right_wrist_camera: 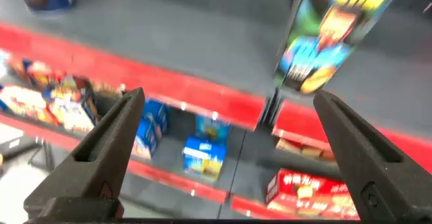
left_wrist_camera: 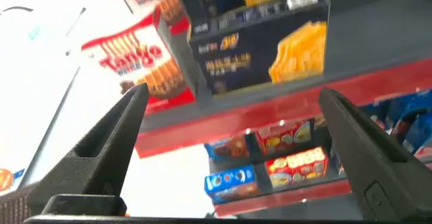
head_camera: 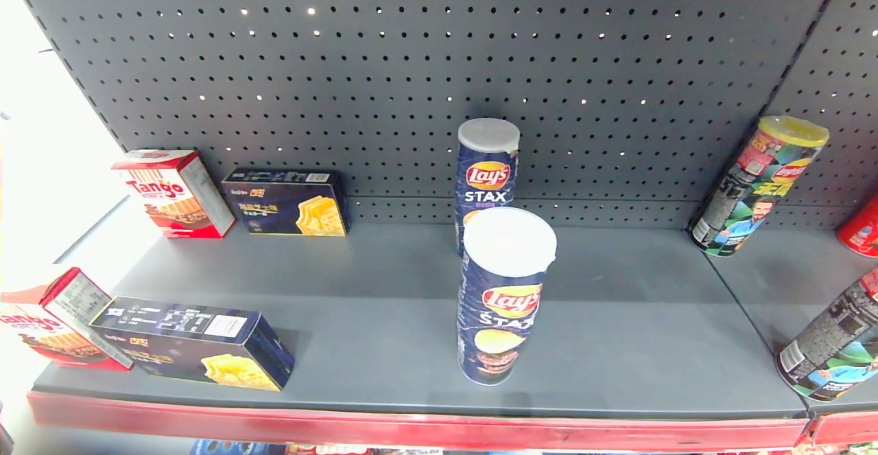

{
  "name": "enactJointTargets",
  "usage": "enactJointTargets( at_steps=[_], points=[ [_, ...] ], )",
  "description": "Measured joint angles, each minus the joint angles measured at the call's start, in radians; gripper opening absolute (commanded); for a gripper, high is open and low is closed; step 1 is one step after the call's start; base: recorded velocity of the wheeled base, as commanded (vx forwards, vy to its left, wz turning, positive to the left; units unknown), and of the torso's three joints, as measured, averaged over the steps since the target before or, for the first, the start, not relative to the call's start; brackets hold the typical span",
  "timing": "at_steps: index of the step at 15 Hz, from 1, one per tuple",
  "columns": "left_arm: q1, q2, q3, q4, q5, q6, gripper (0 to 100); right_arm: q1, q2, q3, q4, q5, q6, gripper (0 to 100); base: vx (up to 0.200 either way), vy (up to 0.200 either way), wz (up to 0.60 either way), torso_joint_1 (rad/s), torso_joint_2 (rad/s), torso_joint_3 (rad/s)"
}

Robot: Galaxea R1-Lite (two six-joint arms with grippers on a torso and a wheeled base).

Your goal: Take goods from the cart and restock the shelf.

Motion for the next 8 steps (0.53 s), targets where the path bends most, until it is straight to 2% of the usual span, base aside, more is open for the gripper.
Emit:
enactJointTargets(
  at_steps=[2, 4, 6, 8],
  points=[
    [0.005, -0.032, 0.037, 0.000, 0.005, 0.024, 100, -0.042, 0.052, 0.010, -0.001, -0.001, 0.028, 100, 0.000, 0.000, 0.00, 0.000, 0.00, 0.000],
    [0.006, -0.047, 0.071, -0.003, 0.015, 0.053, 100, -0.167, 0.121, 0.013, -0.002, 0.001, 0.046, 100, 0.000, 0.000, 0.00, 0.000, 0.00, 0.000],
    [0.004, -0.055, 0.091, -0.005, 0.018, 0.058, 100, -0.310, 0.157, 0.014, -0.002, 0.000, 0.056, 100, 0.000, 0.000, 0.00, 0.000, 0.00, 0.000],
    [0.003, -0.062, 0.101, -0.006, 0.019, 0.058, 100, -0.414, 0.119, 0.017, -0.008, -0.008, 0.073, 100, 0.000, 0.000, 0.00, 0.000, 0.00, 0.000]
  ],
)
